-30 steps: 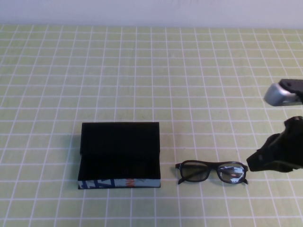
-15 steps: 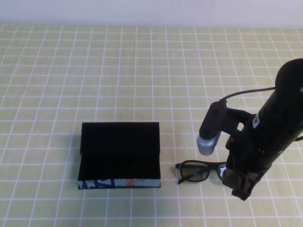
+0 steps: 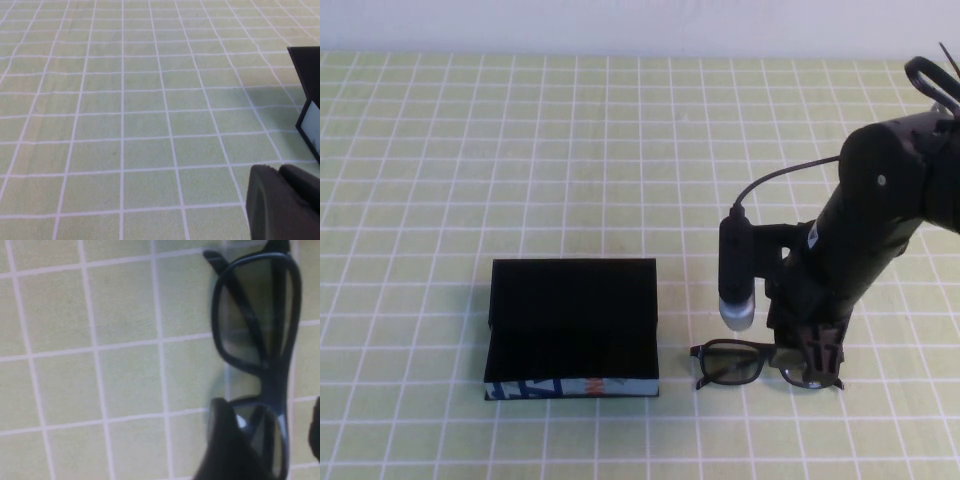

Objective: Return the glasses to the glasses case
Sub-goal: Pick up the glasses from the table

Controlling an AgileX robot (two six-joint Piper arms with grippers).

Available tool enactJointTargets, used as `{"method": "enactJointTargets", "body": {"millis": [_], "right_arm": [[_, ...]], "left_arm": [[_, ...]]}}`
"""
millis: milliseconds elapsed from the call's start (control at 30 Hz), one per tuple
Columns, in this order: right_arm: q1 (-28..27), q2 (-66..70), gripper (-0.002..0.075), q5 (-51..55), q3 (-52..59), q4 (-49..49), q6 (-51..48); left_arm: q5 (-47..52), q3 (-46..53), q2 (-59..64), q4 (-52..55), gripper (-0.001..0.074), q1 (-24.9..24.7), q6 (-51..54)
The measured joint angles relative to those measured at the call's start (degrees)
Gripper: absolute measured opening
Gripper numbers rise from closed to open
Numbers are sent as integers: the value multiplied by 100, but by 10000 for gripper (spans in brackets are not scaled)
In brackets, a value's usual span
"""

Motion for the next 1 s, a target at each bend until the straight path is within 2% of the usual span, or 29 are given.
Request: {"method": "enactJointTargets", "body": {"millis": [100, 200, 500, 1000], "right_arm": [[0, 286, 363, -9, -269, -110, -162], [0, 586, 386, 71, -556, -252, -269], [0, 1257, 395, 175, -1004, -365, -383], [-69, 1565, 395, 213, -1035, -404, -383]], "left_arm": [[0, 0, 0, 0, -4, 0, 0], [0, 0, 0, 0, -4, 0, 0], [0, 0, 0, 0, -4, 0, 0], [0, 0, 0, 0, -4, 0, 0]]}}
